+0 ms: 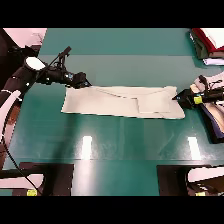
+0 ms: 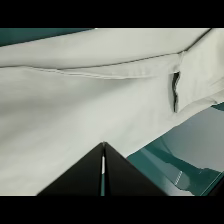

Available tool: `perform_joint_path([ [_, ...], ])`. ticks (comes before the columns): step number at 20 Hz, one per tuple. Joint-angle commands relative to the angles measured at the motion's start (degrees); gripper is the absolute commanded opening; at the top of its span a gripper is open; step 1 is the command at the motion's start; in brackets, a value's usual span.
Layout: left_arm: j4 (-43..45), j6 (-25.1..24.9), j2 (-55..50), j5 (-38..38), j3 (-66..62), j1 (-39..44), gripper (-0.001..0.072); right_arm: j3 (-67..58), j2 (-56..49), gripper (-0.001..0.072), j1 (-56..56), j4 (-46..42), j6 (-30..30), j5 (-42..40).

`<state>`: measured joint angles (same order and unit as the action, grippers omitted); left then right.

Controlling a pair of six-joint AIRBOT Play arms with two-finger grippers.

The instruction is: Fold the shirts.

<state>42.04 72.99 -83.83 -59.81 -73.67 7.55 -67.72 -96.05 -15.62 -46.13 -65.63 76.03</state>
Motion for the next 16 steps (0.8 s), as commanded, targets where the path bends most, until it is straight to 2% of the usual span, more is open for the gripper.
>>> perform_joint_path([
  [1,0.2,0.2,0.0,0.4,-0.1,1.3,0.0035,0.3,-1.0,0.0568,3.6,0.1,1.7,-2.4],
  [2,0.2,0.4,-0.1,0.4,-0.1,1.3,0.0027,0.3,-1.0,0.052,4.4,0.1,2.1,-2.4],
  [3,0.2,0.8,-0.1,0.4,-0.1,1.3,0.0026,0.3,-1.0,0.0417,5.2,0.1,3.0,-2.4],
  [5,1.5,2.1,-0.1,0.3,-0.1,2.1,0.0026,0.3,-0.9,0.0272,5.9,0.0,3.4,-2.3],
  [7,4.3,2.2,-0.1,1.0,-0.1,3.8,0.0026,0.3,-0.3,0.0073,5.9,0.1,5.2,-2.0],
  [8,5.1,2.5,-0.1,1.9,-0.1,4.9,0.0026,0.3,0.6,0.0015,5.9,0.0,5.7,-2.0],
  [12,5.3,5.0,-2.4,8.5,-0.4,8.9,0.0025,0.2,7.9,0.0012,6.0,0.2,5.0,-1.4],
  [16,5.2,5.1,-11.1,7.9,-7.1,14.1,0.0026,-5.8,12.9,0.0012,7.5,0.0,0.6,4.5],
])
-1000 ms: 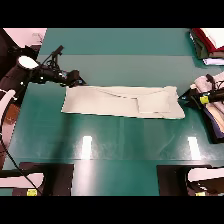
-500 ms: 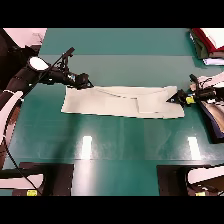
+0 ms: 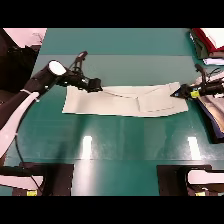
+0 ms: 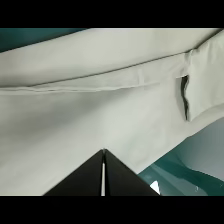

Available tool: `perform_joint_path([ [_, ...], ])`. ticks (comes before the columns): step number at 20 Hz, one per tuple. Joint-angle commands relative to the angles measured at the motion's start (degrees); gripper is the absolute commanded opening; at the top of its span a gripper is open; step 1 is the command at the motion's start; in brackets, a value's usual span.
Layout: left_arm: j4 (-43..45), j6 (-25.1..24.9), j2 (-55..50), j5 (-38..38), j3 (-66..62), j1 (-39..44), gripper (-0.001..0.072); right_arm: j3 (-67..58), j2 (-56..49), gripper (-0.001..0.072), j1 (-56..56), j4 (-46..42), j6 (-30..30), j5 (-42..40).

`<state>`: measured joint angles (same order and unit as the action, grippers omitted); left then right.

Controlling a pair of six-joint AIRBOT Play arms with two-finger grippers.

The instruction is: Fold the shirts.

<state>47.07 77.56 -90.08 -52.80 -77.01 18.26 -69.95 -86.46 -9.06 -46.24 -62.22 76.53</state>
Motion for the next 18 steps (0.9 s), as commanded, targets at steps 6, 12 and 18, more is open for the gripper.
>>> perform_joint_path([
  [6,0.1,3.6,-18.9,0.3,-18.4,10.1,0.0025,-19.3,3.4,0.0011,9.8,0.2,-12.3,10.4],
  [12,0.1,5.6,-24.9,-2.1,-24.0,10.8,0.0026,-33.0,-1.0,0.0012,21.4,0.1,-16.0,11.8],
  [18,2.6,5.5,-24.9,-3.3,-24.0,10.8,0.0026,-45.0,-7.7,0.0012,28.9,0.1,-18.5,12.0],
])
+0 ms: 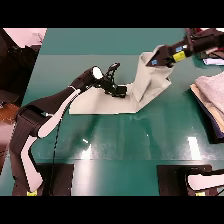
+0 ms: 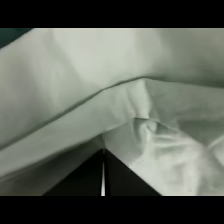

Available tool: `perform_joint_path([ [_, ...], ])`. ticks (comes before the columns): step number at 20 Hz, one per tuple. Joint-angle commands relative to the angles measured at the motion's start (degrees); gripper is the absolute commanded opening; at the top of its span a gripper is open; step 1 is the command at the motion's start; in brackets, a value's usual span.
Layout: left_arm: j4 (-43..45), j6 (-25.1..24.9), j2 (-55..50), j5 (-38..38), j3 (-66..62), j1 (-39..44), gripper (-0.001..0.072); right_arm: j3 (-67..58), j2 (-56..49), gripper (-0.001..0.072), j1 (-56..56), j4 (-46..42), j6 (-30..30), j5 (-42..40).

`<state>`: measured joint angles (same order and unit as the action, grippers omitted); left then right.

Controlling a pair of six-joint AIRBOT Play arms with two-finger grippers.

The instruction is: Fold the shirts.

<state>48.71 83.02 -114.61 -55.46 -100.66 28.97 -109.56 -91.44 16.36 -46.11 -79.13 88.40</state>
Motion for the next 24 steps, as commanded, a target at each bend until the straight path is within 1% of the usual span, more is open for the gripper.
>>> perform_joint_path([
  [1,1.1,-0.2,-0.3,-0.7,-0.3,0.1,0.0026,-6.8,-3.5,0.0012,4.3,0.0,-1.6,0.1],
  [4,1.0,-0.6,-0.3,-1.5,-0.4,-0.2,0.0026,-7.5,-3.9,0.0012,6.1,-0.1,-1.6,-1.0],
  [7,5.4,-0.5,0.8,-5.3,-1.7,-1.7,0.0025,-7.5,-3.9,0.0012,7.0,-0.1,-1.6,-2.6],
  [10,8.8,-0.5,4.2,-8.0,-1.9,-4.8,0.0025,-7.5,-3.9,0.0012,7.9,0.0,-1.6,-4.2],
  [14,12.5,-0.7,9.7,-13.5,-2.0,-12.2,0.0025,-7.4,-4.0,0.0012,10.5,-0.1,-1.4,-7.6],
  [17,14.8,-1.0,14.3,-17.0,-2.0,-18.8,0.0026,-5.9,-4.6,0.0012,14.6,0.0,-0.7,-12.4],
  [19,15.6,-2.6,18.0,-18.8,-2.0,-23.2,0.0026,-4.5,-6.2,0.0013,18.2,0.1,1.1,-15.6],
  [21,15.6,-3.0,21.5,-20.0,-2.0,-27.2,0.0026,-5.6,-9.8,0.0015,22.8,0.1,4.7,-19.5],
  [22,15.6,-3.0,23.1,-20.2,-2.0,-28.8,0.0026,-6.8,-12.2,0.0015,25.4,0.1,5.2,-22.6],
  [23,15.6,-3.0,24.9,-20.1,-2.0,-30.3,0.0026,-8.1,-15.0,0.0065,28.3,0.1,5.6,-27.4],
  [24,15.6,-3.0,26.3,-20.2,-2.0,-31.5,0.0027,-8.9,-17.6,0.0255,31.2,0.1,6.9,-32.7],
])
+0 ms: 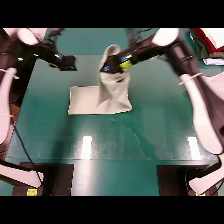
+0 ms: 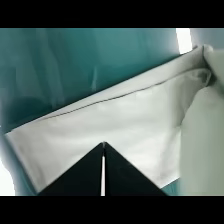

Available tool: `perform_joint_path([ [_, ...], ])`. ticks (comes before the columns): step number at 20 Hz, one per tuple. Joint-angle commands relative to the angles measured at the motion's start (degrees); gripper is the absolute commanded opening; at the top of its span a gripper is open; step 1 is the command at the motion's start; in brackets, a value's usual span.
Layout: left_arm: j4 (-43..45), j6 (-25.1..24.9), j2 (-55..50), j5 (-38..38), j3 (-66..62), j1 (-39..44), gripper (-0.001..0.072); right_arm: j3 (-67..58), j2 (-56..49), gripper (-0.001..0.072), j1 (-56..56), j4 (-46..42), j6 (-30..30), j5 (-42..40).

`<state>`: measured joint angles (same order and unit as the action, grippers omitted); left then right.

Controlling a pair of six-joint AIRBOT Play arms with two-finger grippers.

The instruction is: Fold the shirts.

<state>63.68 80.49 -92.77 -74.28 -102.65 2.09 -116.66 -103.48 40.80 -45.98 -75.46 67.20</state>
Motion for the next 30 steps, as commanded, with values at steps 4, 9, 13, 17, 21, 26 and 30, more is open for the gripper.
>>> perform_joint_path([
  [4,0.7,-0.4,8.2,-2.0,0.0,-7.4,0.0026,-2.1,-11.4,0.0544,14.1,-0.1,3.6,-26.4],
  [9,0.6,-0.4,9.6,-4.5,0.1,-7.9,0.0026,-1.8,-6.3,0.0623,6.4,-0.8,3.5,-12.9],
  [13,-1.2,-0.4,9.5,-9.4,3.5,-7.9,0.0028,10.2,1.9,0.0618,-5.3,-0.7,3.5,1.2],
  [17,-9.3,-3.0,9.3,-4.4,17.2,-7.7,0.0623,23.9,8.5,0.0565,-13.9,-0.5,3.3,4.9],
  [21,-10.4,-11.8,7.1,4.8,30.2,-4.5,0.0622,34.0,14.1,0.0565,-16.7,-0.5,3.3,3.9],
  [26,-10.7,-12.4,3.4,10.9,31.2,-3.5,0.0622,42.8,19.5,0.0565,-16.6,-0.5,3.3,1.4],
  [30,-10.7,-14.9,3.4,9.4,31.2,-2.2,0.0343,46.6,22.2,0.0565,-16.6,-0.5,2.8,-2.0],
])
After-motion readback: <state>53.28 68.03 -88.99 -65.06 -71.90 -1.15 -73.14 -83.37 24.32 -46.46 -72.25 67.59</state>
